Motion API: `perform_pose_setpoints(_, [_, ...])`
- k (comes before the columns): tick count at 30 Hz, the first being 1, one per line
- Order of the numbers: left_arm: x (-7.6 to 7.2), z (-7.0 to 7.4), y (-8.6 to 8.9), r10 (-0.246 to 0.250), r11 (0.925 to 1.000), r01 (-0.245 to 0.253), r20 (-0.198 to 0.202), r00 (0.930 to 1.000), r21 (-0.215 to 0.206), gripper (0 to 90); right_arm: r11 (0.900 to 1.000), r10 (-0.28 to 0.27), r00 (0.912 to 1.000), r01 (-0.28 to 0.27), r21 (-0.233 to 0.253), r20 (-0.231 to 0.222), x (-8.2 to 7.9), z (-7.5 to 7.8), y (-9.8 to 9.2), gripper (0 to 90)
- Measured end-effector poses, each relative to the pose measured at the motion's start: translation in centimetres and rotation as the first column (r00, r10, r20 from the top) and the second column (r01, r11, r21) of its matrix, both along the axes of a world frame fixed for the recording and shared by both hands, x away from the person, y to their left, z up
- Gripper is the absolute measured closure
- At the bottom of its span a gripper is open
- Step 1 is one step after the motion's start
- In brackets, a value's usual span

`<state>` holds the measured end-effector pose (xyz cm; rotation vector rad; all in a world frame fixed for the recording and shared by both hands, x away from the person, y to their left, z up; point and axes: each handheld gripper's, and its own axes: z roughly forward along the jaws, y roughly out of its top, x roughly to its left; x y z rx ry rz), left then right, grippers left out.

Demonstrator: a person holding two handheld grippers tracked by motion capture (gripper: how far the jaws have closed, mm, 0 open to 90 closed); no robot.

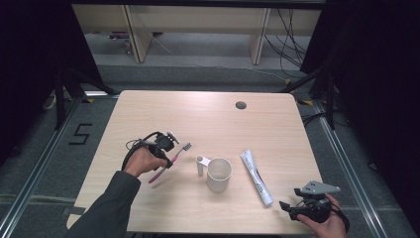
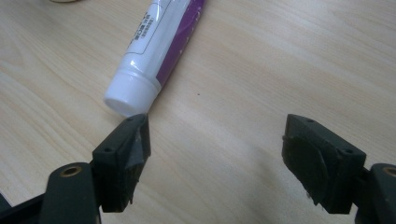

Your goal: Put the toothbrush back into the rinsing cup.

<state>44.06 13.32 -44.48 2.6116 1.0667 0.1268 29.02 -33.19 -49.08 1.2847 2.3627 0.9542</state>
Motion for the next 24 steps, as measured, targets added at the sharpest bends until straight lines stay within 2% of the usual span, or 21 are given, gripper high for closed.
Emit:
perform_pose_setpoints(1, [-0.1,0.2,0.1,0.004,0.9998,-0.004,0.012,0.9999,-0.018,83.2,1.0,0.015,0.9996,-0.015,-0.009,0.022,0.1,-0.1,-0.1,24.6])
perform_pose_setpoints(5, [-0.3,1.3,0.6,0.019,0.9945,-0.009,0.091,0.9957,-0.105,83.2,1.0,0.013,0.9999,-0.012,-0.007,0.011,0.1,0.0,-0.1,24.6])
perform_pose_setpoints(6, [-0.3,1.6,0.7,0.014,0.9926,-0.001,0.112,0.9936,-0.121,83.2,1.0,0.025,0.9993,-0.024,-0.016,0.028,0.2,-0.1,-0.2,24.6])
perform_pose_setpoints(7, [-0.5,1.8,0.8,0.034,0.9867,-0.012,0.134,0.9904,-0.162,83.2,1.0,0.027,0.9992,-0.026,-0.017,0.031,0.2,-0.1,-0.2,24.6])
perform_pose_setpoints(9, [-0.6,2.4,0.9,0.043,0.9803,-0.007,0.176,0.9834,-0.197,83.2,1.0,0.026,0.9992,-0.026,-0.017,0.029,0.2,-0.1,-0.2,24.6])
perform_pose_setpoints(12, [-0.9,3.1,1.1,0.072,0.9585,0.002,0.249,0.9658,-0.285,83.2,0.999,0.03,0.9989,-0.029,-0.019,0.035,0.3,-0.1,-0.3,24.6])
perform_pose_setpoints(15, [-1.5,3.6,1.2,0.129,0.9339,-0.008,0.317,0.9396,-0.358,83.1,1.0,0.025,0.9992,-0.025,-0.02,0.03,0.2,-0.1,-0.3,24.6])
perform_pose_setpoints(16, [-1.6,3.7,1.2,0.129,0.9286,-0.002,0.319,0.9389,-0.371,83.2,1.0,0.021,0.9995,-0.021,-0.016,0.024,0.2,0.0,-0.2,24.6])
perform_pose_setpoints(18, [-2.1,3.6,1.2,0.161,0.9113,-0.008,0.337,0.9275,-0.412,83.1,1.0,0.023,0.9993,-0.023,-0.019,0.029,0.2,0.0,-0.2,24.6])
perform_pose_setpoints(19, [-2.3,3.6,1.1,0.172,0.906,-0.01,0.346,0.9223,-0.423,83.1,1.0,0.022,0.9993,-0.022,-0.019,0.03,0.2,-0.1,-0.2,24.6])
perform_pose_setpoints(21, [-2.7,3.5,1.0,0.189,0.8878,-0.005,0.356,0.9151,-0.46,83.2,0.999,0.028,0.9991,-0.027,-0.02,0.032,0.3,-0.1,-0.2,24.6])
perform_pose_setpoints(23, [-3.1,3.4,0.8,0.198,0.8738,0.006,0.369,0.9081,-0.486,83.1,0.999,0.029,0.999,-0.028,-0.019,0.035,0.3,0.0,-0.2,24.6])
perform_pose_setpoints(24, [-3.4,3.2,0.6,0.205,0.8612,0.011,0.366,0.9077,-0.508,83.1,1.0,0.022,0.9994,-0.021,-0.019,0.028,0.2,0.0,-0.2,24.6])
